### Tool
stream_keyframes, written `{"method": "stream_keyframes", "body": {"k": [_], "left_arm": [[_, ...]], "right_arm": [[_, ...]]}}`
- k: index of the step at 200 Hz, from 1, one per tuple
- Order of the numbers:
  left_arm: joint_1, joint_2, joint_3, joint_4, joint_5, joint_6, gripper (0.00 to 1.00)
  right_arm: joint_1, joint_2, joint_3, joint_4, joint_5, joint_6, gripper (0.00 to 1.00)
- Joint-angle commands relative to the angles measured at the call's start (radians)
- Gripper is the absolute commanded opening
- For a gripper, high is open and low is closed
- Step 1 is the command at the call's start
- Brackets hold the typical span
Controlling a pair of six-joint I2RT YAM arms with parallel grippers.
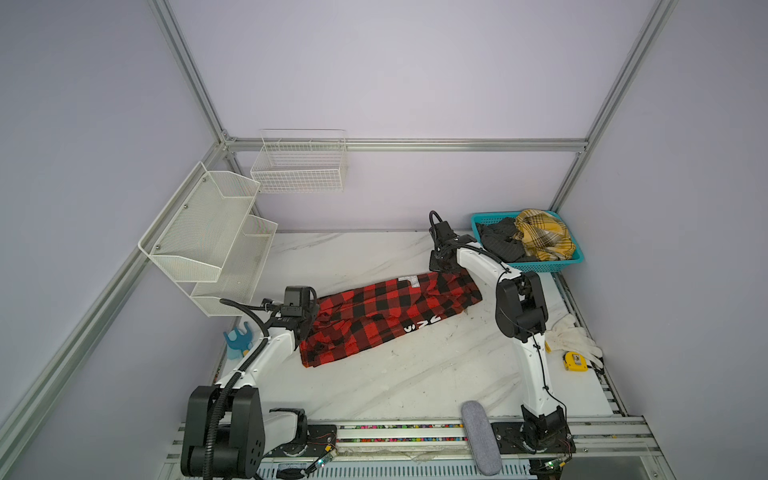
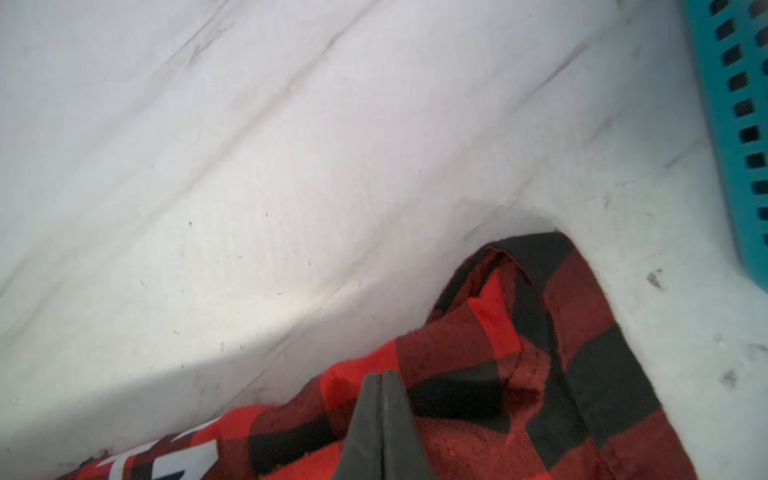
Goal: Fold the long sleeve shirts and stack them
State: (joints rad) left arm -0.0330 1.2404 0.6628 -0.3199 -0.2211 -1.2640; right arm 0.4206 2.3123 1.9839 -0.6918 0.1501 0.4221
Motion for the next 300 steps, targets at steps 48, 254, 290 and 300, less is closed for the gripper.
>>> {"method": "stream_keyframes", "body": {"k": [48,254,290,300], "left_arm": [[0.046,0.028,-0.060,0.098,-0.084,0.051,0.00],[0.053,0.451,0.405,-0.204,0.421,0.472,0.13],[0.057,0.507,0.379,-0.205,0.402,0.487,0.08],[0.059,0.505,0.367,-0.205,0.388,0.496,0.08]], "right_arm": [[0.030,0.043,0.001,0.028,-0.013,-0.015,0.00],[0.161,-0.463,-0.599,0.120,-0.136,0.084,0.38],[0.155,-0.332,-0.538,0.120,-0.138,0.111,0.32],[0.148,-0.295,-0.530,0.124,-0.143,0.115,0.32]]}}
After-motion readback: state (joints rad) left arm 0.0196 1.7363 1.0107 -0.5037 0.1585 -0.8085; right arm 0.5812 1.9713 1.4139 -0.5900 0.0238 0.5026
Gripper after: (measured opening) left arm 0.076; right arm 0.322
